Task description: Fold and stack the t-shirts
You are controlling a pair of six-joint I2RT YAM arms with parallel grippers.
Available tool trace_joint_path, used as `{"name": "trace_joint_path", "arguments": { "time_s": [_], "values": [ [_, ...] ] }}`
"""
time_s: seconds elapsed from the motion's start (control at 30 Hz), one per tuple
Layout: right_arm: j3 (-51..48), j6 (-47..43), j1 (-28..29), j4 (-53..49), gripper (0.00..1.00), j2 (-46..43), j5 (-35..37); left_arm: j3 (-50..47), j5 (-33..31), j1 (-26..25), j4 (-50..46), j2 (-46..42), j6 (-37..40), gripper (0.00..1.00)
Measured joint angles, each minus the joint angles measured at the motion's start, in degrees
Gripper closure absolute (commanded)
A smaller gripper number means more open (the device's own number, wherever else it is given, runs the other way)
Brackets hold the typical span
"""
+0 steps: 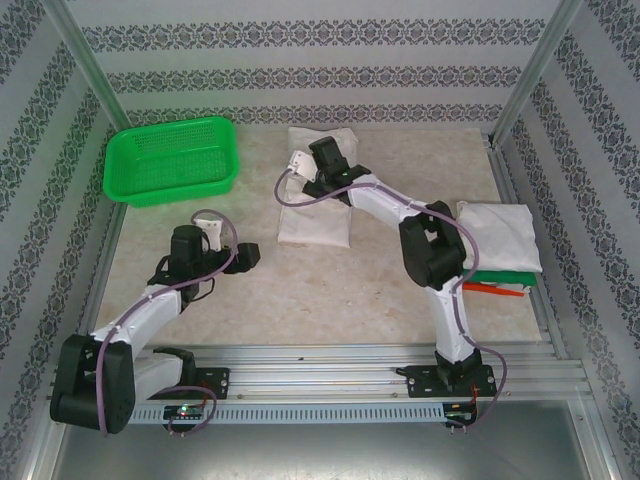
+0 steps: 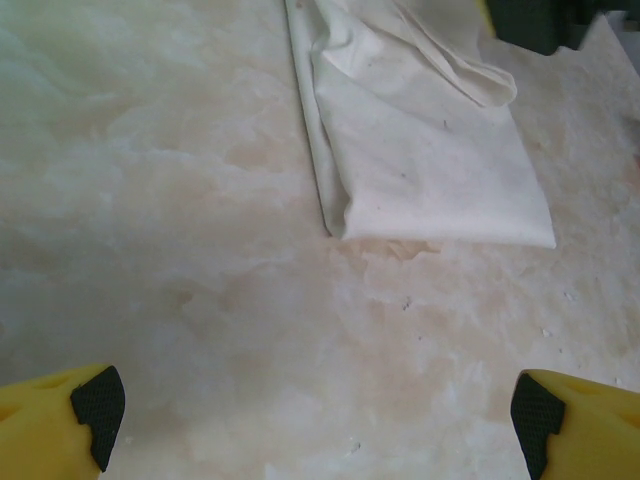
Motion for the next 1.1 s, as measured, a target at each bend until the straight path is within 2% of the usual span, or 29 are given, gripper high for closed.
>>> {"name": "trace_joint_path", "arguments": {
  "time_s": [0.1, 0.2, 0.27, 0.4, 0.53, 0.57, 0.7, 0.8, 0.97, 1.1],
  "values": [
    [-4.83, 10.29, -0.63, 3.13, 0.27, -5.70, -0.33, 3.28, -1.99, -1.57, 1.20, 4.94, -2.69, 0.00],
    [-9.01, 22.75, -2.45, 4.87, 0.29, -10.80, -3.80, 8.59, -3.85, -4.61, 2.60, 12.68, -5.27, 0.02],
    [-12.48, 30.84, -4.28, 6.01, 0.31, -13.73, -6.67, 12.92, -4.70, -6.97, 3.43, 18.29, -6.97, 0.12],
    [-18.78, 44.00, -8.22, 6.32, 0.34, -16.20, -12.20, 24.46, -4.98, -11.32, 4.81, 30.97, -11.15, 0.44],
    [-22.49, 52.33, -10.99, 4.26, 0.41, -15.85, -16.72, 35.08, -4.04, -13.42, 5.86, 42.73, -15.61, 0.71],
    [-22.56, 53.59, -11.21, 3.74, 0.43, -15.43, -17.81, 36.41, -3.96, -13.53, 5.95, 44.68, -16.70, 0.73],
    [-21.40, 57.75, -10.67, 3.10, 0.54, -11.85, -22.60, 38.91, -3.41, -14.19, 5.38, 50.27, -19.12, 0.76],
    [-20.72, 60.30, -9.60, 3.13, 0.59, -8.35, -25.03, 38.51, -3.26, -14.73, 4.26, 50.58, -19.67, 0.76],
    [-25.11, 64.43, -8.02, 5.46, 0.63, -6.97, -27.43, 33.88, -3.23, -16.28, 3.80, 47.01, -19.63, 0.75],
    [-33.51, 67.41, -6.71, 11.26, 0.67, -10.03, -28.48, 27.30, -2.95, -16.85, 3.82, 42.03, -19.78, 0.74]
  ]
}}
